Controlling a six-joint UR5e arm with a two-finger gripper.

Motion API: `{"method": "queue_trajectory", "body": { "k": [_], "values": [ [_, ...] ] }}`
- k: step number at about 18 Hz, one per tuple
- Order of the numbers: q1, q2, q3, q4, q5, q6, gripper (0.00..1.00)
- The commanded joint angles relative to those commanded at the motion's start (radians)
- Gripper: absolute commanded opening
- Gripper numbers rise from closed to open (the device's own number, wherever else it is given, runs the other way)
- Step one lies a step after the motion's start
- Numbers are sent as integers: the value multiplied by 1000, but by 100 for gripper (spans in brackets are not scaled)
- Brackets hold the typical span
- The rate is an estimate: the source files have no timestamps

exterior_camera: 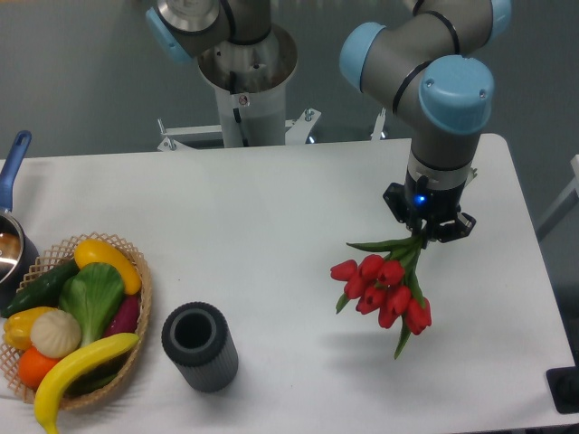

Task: Insert the flowers into the vase
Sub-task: 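Lower the held red tulip bunch and swing it toward the grey vase, then carry the tulips over the grey vase, stems pointing into its opening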

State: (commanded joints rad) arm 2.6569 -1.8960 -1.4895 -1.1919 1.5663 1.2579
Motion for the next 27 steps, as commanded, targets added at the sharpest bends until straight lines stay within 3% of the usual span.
{"method": "queue_trajectory", "body": {
  "k": [6,9,13,19,23,27],
  "values": [
    [3,29,-3,0,-93,-9,0],
    [14,32,11,24,-230,-69,0],
    [14,37,25,90,-339,-139,0],
    [6,31,20,267,-639,-319,0],
    [6,23,17,302,-871,-391,0],
    [-5,18,12,304,-979,-397,0]
  ]
}}
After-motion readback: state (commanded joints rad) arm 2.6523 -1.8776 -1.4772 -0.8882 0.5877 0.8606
